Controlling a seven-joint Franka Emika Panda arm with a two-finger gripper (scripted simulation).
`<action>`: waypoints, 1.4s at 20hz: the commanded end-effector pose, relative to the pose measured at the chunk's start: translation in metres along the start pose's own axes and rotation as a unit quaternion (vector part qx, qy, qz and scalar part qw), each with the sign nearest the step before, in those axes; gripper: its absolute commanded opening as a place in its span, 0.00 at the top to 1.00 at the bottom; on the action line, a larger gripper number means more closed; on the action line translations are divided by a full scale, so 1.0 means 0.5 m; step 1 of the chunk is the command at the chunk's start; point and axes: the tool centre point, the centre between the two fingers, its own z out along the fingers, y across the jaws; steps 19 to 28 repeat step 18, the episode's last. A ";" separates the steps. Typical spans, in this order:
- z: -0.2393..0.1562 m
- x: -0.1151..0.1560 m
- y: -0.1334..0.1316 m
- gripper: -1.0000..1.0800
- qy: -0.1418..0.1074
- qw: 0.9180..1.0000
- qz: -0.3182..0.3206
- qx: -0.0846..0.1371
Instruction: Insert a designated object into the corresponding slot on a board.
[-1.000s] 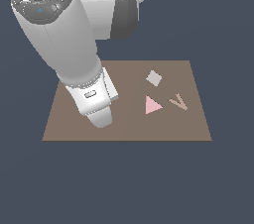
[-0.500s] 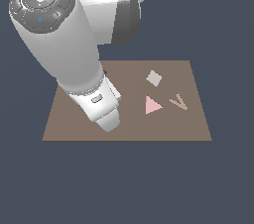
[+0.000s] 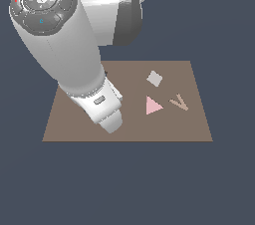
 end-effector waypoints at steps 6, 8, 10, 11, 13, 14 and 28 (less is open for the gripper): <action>0.015 0.000 -0.001 1.00 0.000 1.000 0.001 0.000; 0.020 0.000 -0.001 1.00 0.000 1.000 0.001 0.000; 0.020 0.000 -0.001 0.04 0.000 1.000 0.001 0.000; 0.020 0.000 -0.001 0.04 0.000 1.000 0.001 0.000; 0.020 0.000 -0.001 0.04 0.000 1.000 0.001 0.000; 0.020 0.000 -0.001 0.04 0.000 1.000 0.001 0.000; 0.020 0.000 -0.001 0.04 0.000 1.000 0.001 0.000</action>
